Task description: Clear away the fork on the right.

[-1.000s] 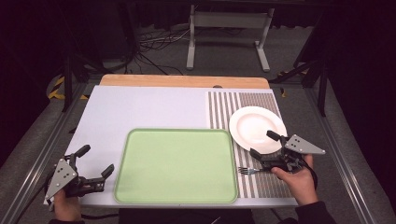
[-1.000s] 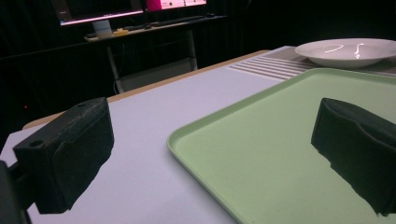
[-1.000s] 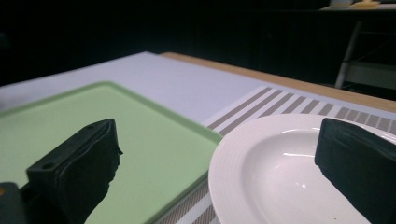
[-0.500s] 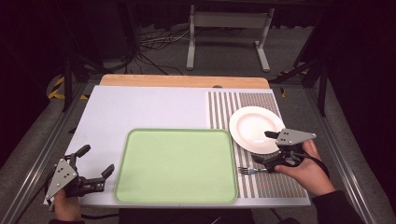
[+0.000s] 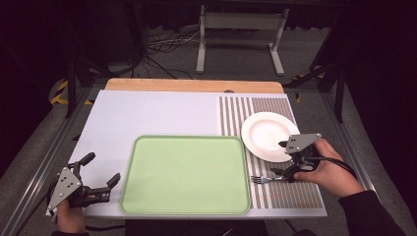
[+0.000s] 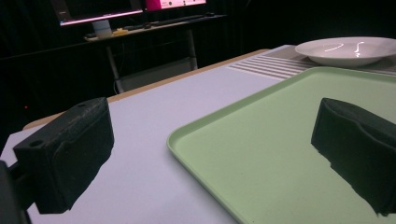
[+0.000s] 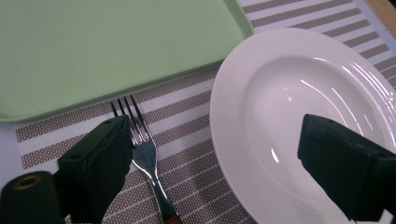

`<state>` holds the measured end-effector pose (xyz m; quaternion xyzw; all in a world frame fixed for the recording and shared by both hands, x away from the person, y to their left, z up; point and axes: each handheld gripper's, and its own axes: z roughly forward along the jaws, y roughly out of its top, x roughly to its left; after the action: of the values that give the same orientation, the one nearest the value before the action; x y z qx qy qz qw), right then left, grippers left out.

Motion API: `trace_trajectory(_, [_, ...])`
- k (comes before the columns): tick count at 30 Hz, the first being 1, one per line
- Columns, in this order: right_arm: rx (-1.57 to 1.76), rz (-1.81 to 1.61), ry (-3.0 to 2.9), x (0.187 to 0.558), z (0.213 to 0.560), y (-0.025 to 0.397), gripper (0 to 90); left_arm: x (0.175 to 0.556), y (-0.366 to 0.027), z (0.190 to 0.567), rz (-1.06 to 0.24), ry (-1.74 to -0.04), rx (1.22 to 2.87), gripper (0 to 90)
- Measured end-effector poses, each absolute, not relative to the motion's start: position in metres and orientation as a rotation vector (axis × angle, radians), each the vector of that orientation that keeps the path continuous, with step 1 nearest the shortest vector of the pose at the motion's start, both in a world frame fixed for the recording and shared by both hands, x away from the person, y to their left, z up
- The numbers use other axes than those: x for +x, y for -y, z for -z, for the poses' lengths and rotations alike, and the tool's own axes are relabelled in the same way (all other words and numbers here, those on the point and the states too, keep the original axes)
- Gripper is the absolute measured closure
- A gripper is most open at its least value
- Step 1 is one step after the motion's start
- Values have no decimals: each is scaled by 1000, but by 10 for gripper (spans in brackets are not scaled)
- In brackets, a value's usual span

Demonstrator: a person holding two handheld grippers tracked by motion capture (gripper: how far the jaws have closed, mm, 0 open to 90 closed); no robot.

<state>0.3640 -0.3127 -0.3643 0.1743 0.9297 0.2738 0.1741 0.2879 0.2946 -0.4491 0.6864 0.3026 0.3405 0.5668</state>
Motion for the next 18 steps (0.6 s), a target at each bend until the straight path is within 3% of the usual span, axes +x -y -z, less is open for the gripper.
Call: trace_trajectory(18, [361, -490, -2817, 373, 366, 304, 125, 288, -295, 449, -803, -712, 1613, 0])
